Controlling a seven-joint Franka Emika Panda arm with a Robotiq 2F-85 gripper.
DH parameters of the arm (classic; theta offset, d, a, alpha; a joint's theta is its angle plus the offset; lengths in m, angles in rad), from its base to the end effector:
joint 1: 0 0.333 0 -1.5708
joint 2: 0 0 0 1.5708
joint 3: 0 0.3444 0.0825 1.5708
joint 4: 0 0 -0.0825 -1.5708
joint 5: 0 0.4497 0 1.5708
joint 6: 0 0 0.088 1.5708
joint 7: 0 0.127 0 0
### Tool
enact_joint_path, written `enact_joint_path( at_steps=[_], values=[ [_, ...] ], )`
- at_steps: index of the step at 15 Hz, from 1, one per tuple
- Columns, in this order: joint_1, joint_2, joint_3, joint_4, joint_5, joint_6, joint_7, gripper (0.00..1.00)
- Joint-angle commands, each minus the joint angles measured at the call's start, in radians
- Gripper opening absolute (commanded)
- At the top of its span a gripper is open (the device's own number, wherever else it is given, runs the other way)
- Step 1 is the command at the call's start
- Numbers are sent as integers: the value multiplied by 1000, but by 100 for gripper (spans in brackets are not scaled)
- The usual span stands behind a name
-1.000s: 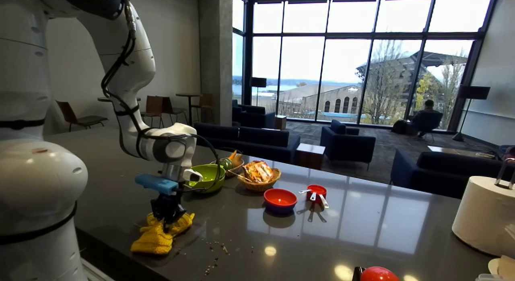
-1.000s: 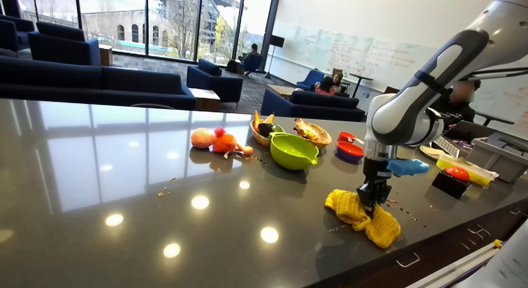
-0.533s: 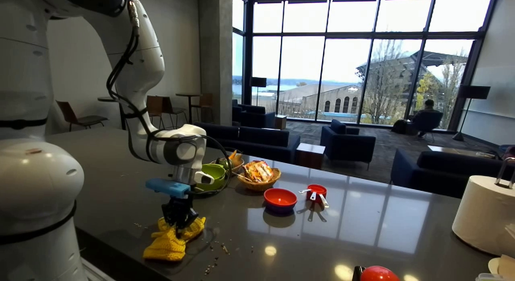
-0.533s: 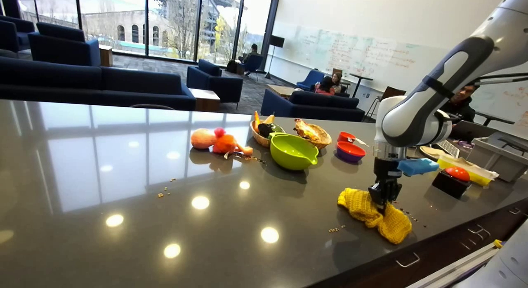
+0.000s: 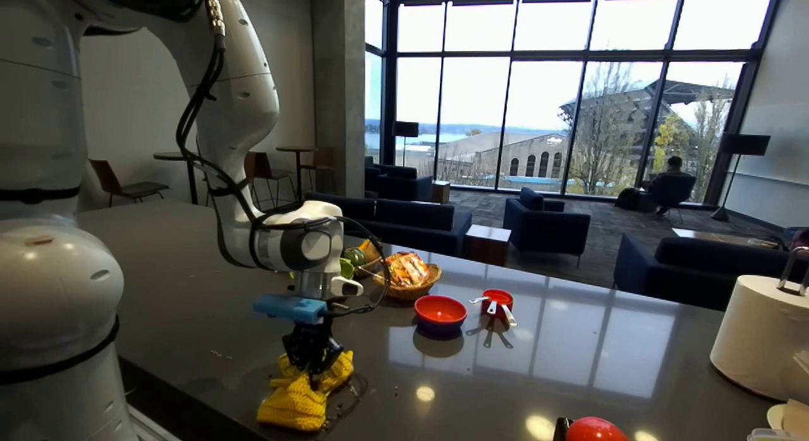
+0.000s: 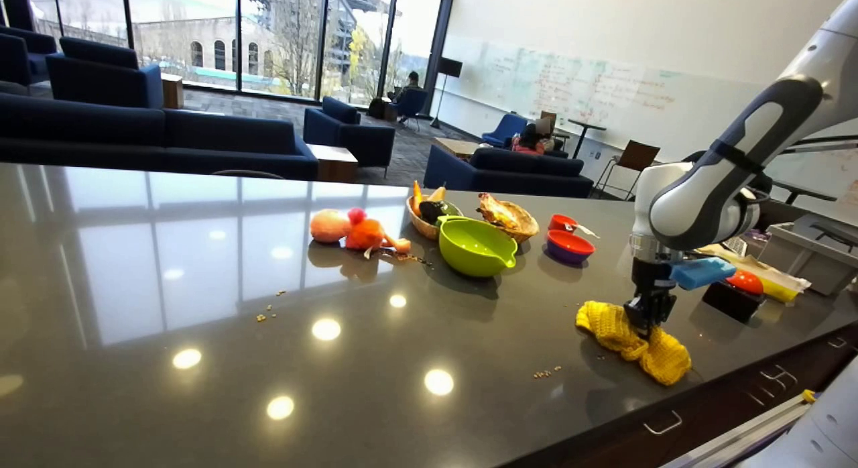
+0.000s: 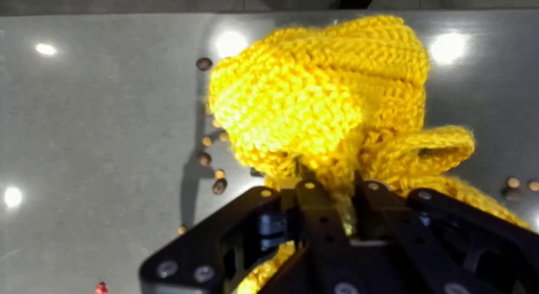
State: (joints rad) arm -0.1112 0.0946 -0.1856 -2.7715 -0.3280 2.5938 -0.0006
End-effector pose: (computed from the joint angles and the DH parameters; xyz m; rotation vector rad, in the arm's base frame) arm 0.3506 -0.1079 0.1122 3.0033 0.0092 -0.4373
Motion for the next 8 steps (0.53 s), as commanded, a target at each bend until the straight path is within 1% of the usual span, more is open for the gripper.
enact_joint_path(
  at_steps=[1, 5, 8],
  values=[
    [-49, 16, -81, -4, -166, 57, 78, 4],
    [-90, 16, -172, -5, -366, 77, 186, 4],
    [-111, -7, -190, -7, -434, 79, 232, 4]
  ],
)
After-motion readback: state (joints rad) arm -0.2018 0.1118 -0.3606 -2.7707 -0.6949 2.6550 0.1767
